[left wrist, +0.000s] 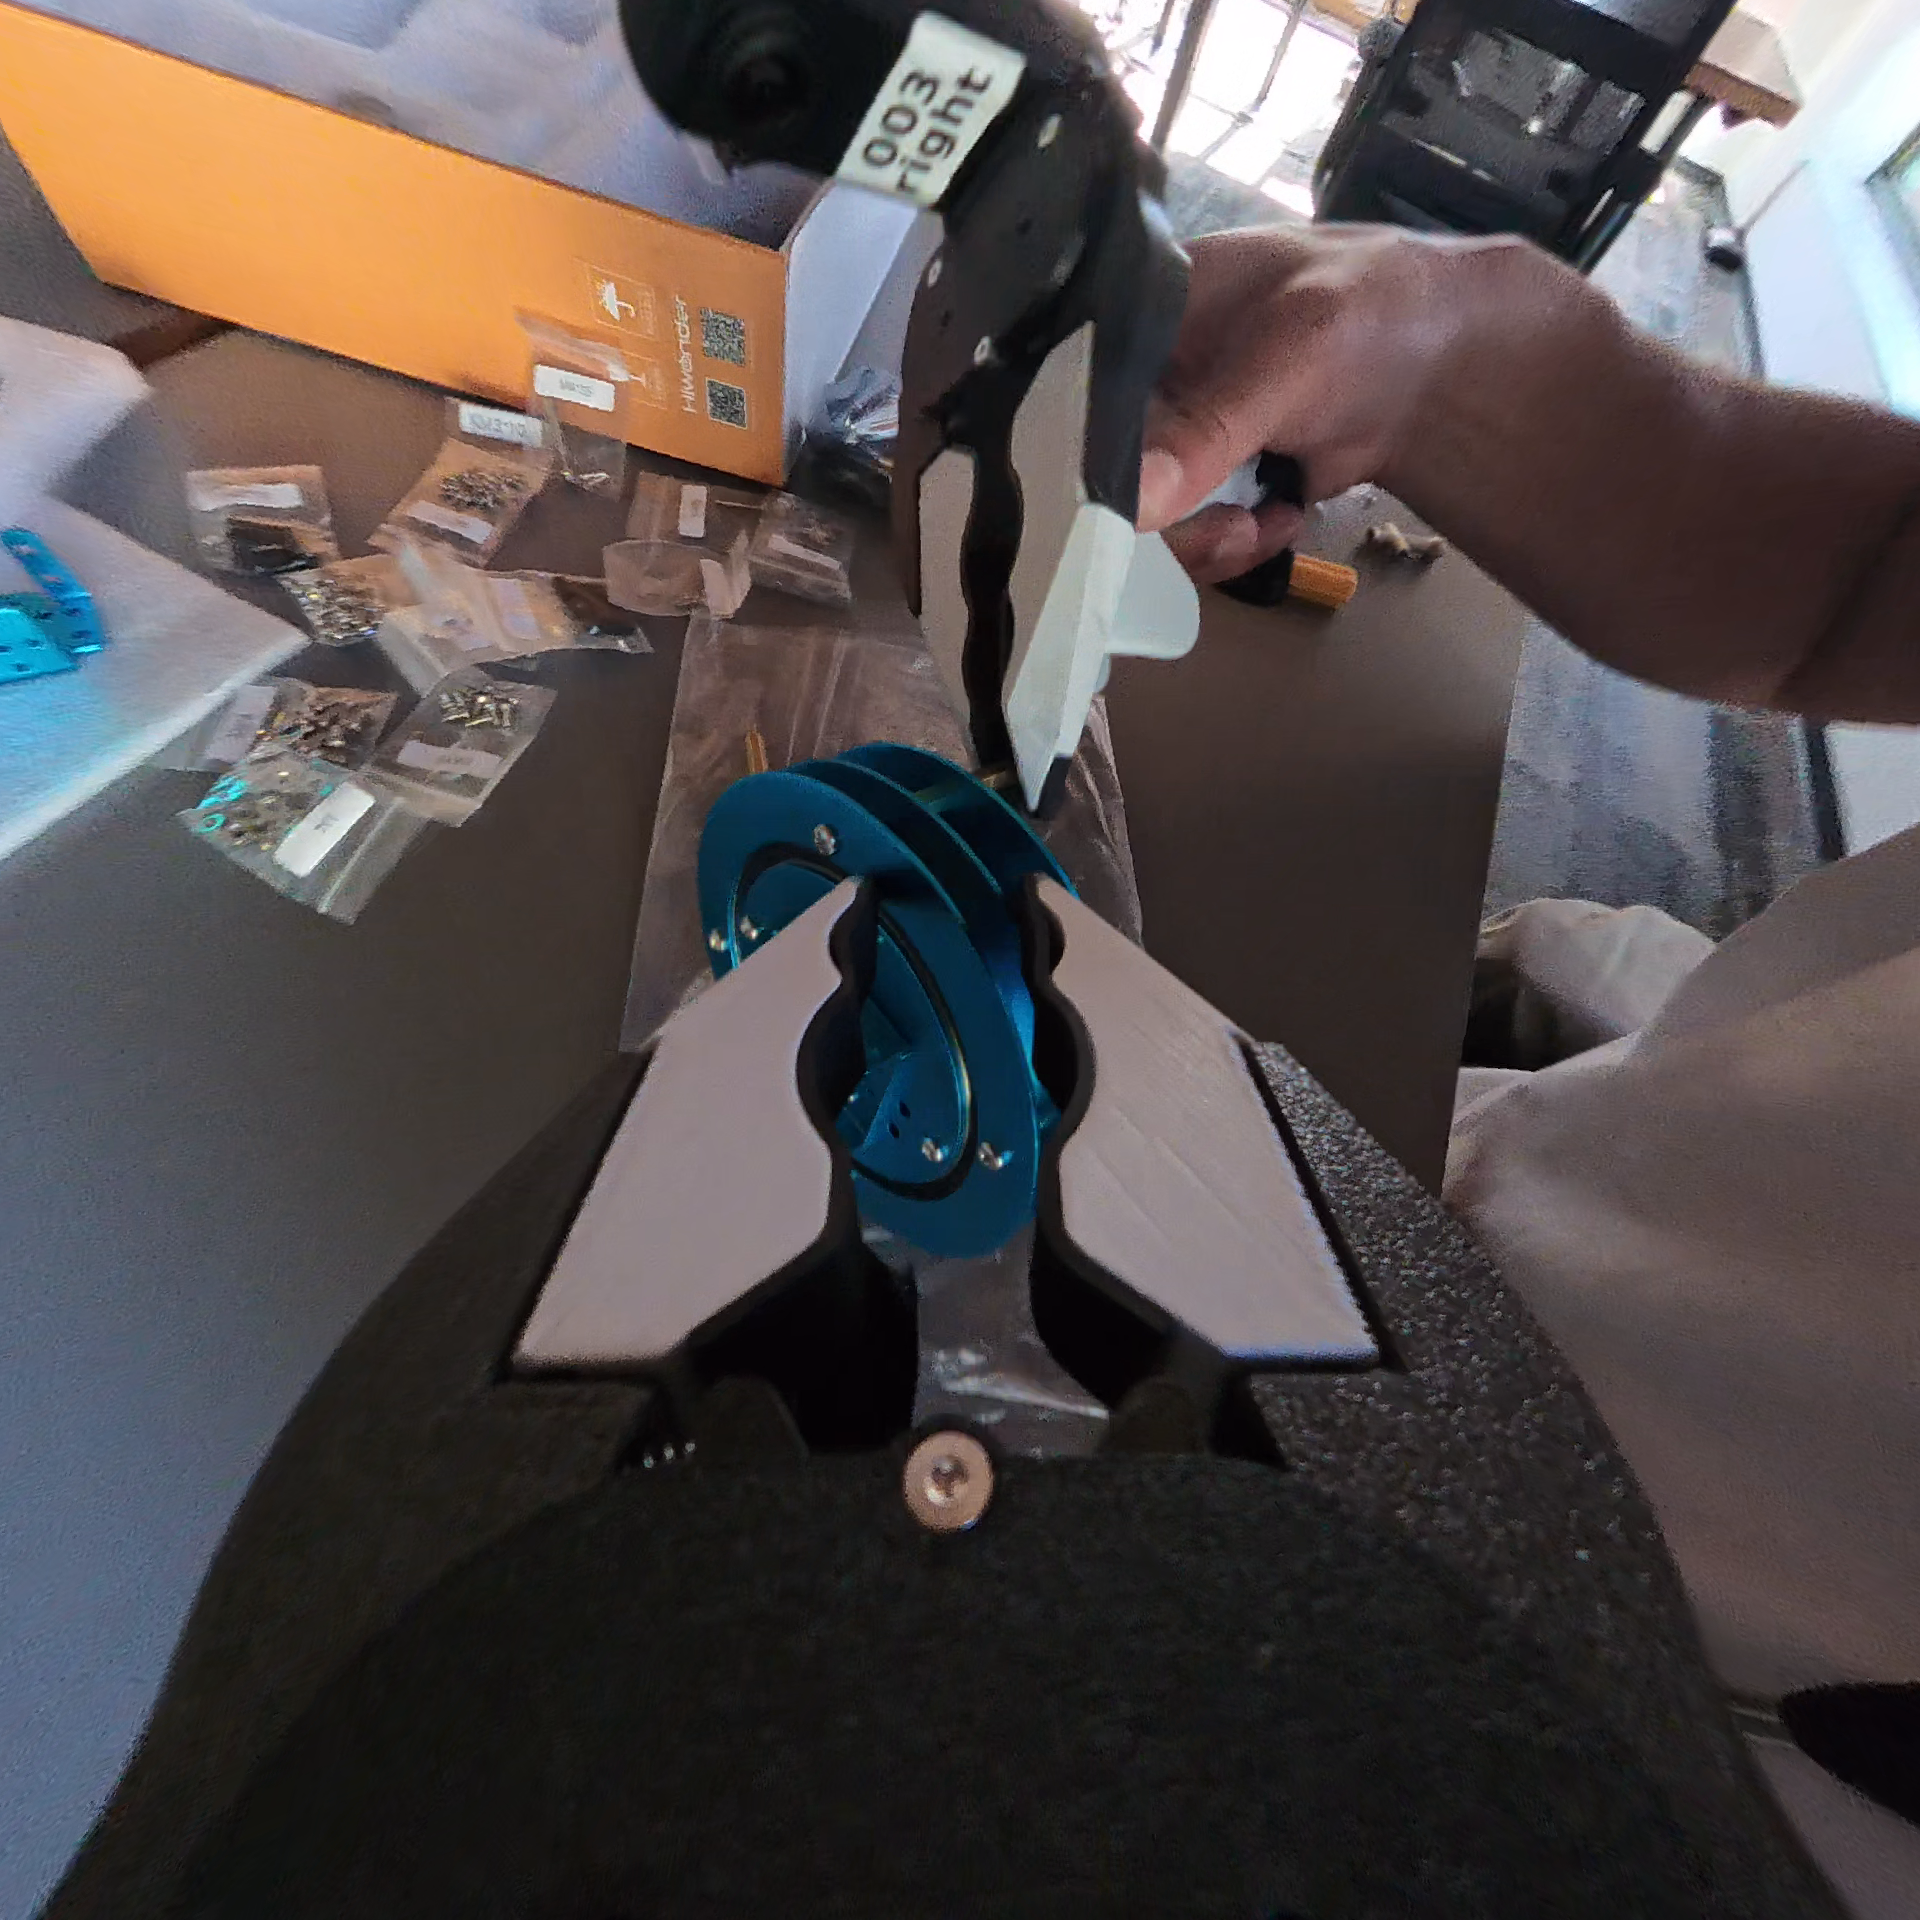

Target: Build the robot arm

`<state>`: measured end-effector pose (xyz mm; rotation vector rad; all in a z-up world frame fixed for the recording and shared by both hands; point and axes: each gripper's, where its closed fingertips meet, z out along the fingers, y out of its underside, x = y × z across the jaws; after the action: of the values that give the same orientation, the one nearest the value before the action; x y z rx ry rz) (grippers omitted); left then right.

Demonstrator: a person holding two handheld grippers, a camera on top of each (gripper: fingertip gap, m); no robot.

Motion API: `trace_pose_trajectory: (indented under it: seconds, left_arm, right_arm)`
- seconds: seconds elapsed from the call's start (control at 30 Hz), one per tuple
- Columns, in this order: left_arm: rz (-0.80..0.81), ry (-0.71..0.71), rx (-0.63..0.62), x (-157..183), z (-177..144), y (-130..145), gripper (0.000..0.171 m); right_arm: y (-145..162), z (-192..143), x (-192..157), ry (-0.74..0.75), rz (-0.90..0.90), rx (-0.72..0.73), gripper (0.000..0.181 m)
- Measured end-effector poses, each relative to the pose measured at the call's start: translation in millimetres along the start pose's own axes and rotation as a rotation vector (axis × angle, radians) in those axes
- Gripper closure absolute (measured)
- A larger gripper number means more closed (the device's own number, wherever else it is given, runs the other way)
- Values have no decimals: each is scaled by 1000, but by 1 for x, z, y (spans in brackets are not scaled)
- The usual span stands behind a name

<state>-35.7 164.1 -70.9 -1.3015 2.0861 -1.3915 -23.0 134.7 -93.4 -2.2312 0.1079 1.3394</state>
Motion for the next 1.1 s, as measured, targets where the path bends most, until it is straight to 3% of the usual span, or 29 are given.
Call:
trace_pose_trajectory:
  seconds: [0.23, 0.33, 0.4, 0.57, 0.73, 0.9, 1.0, 1.1]
  left_arm:
    - [-23, 92, -76, -13, 36, -22, 142]
    - [19, 106, -79, -16, 39, -27, 133]
    - [30, 115, -17, -20, 29, -28, 128]
    - [72, 138, 147, -20, -6, 3, 128]
    - [163, 55, 115, -16, 0, 41, 128]
    - [297, 90, 65, 3, 8, 29, 127]
    - [398, 21, 23, 10, 22, 23, 118]
    - [437, -80, 21, 14, 30, 26, 122]
  right_arm:
    - [-1, -27, 33, 268, -194, 95, 178]
    - [1, -34, 44, 319, -219, 139, 177]
    - [2, -38, 51, 352, -231, 170, 176]
    - [1, -47, 70, 437, -181, 218, 175]
    - [-6, -47, 74, 444, -197, 266, 174]
    - [-12, -46, 70, 560, -329, 271, 174]
    - [-14, -45, 71, 620, -354, 281, 173]
    - [-14, -45, 71, 652, -375, 284, 174]
